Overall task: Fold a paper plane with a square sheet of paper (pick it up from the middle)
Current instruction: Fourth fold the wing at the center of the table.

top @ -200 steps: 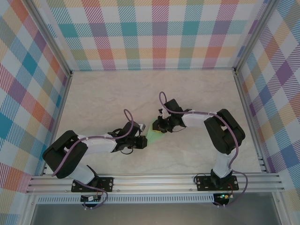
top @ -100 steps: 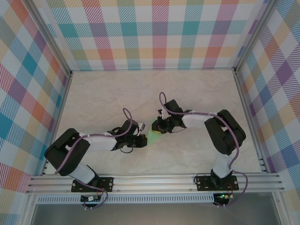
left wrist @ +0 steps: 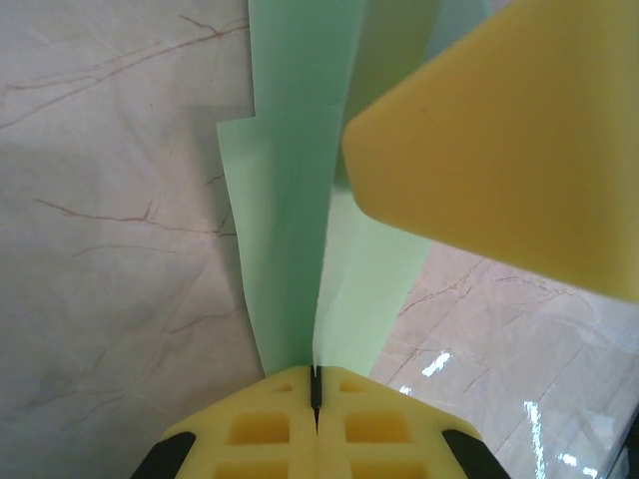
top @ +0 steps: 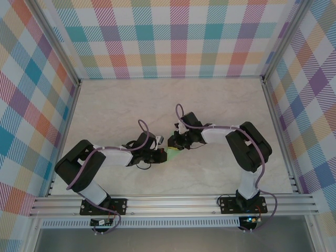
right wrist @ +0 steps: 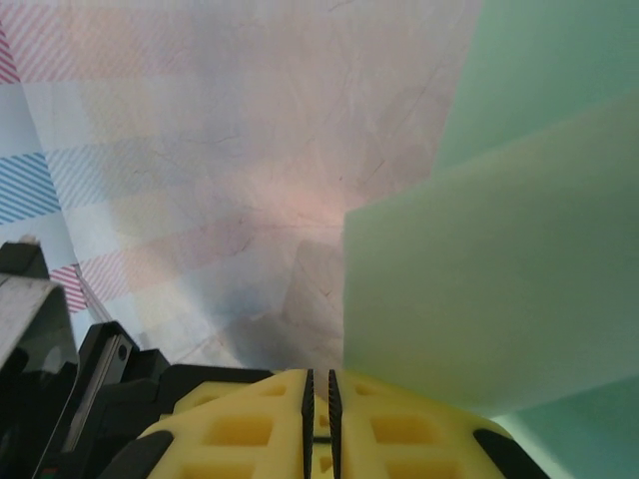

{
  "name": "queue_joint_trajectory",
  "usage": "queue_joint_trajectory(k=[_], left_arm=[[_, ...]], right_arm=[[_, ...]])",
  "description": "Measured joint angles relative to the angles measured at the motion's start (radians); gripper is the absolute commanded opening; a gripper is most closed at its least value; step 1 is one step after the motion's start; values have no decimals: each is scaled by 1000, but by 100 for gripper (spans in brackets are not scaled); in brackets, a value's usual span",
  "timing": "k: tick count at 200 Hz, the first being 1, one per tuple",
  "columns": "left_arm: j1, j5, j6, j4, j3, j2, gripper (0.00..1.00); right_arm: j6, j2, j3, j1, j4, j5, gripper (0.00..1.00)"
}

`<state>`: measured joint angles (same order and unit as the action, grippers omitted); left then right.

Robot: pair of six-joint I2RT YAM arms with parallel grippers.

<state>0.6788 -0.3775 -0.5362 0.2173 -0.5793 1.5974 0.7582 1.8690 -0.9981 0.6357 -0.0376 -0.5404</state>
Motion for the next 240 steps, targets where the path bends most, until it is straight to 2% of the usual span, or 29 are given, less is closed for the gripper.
queue_joint_trajectory(k=[48, 107, 157, 184, 211, 223, 240], left_arm=[[0, 0, -2, 2, 1, 0, 0], [0, 8, -3, -2, 9, -11, 8], [-1, 23, 2, -14, 21, -34, 1], [-1, 23, 1, -13, 23, -34, 0], [-1, 26, 0, -18, 23, -38, 5], [-1, 27, -1, -28, 26, -47, 12], [-1, 31, -11, -58, 35, -77, 14]], right_arm=[[-11, 36, -18, -1, -5, 9, 15], [-13, 44, -26, -1, -22, 42, 14], [-15, 64, -35, -1, -32, 38, 14], [-15, 68, -40, -1, -39, 36, 14], [-16, 68, -40, -1, -39, 35, 13], [-16, 68, -40, -1, -40, 35, 13], [-19, 68, -40, -1, -44, 35, 13]])
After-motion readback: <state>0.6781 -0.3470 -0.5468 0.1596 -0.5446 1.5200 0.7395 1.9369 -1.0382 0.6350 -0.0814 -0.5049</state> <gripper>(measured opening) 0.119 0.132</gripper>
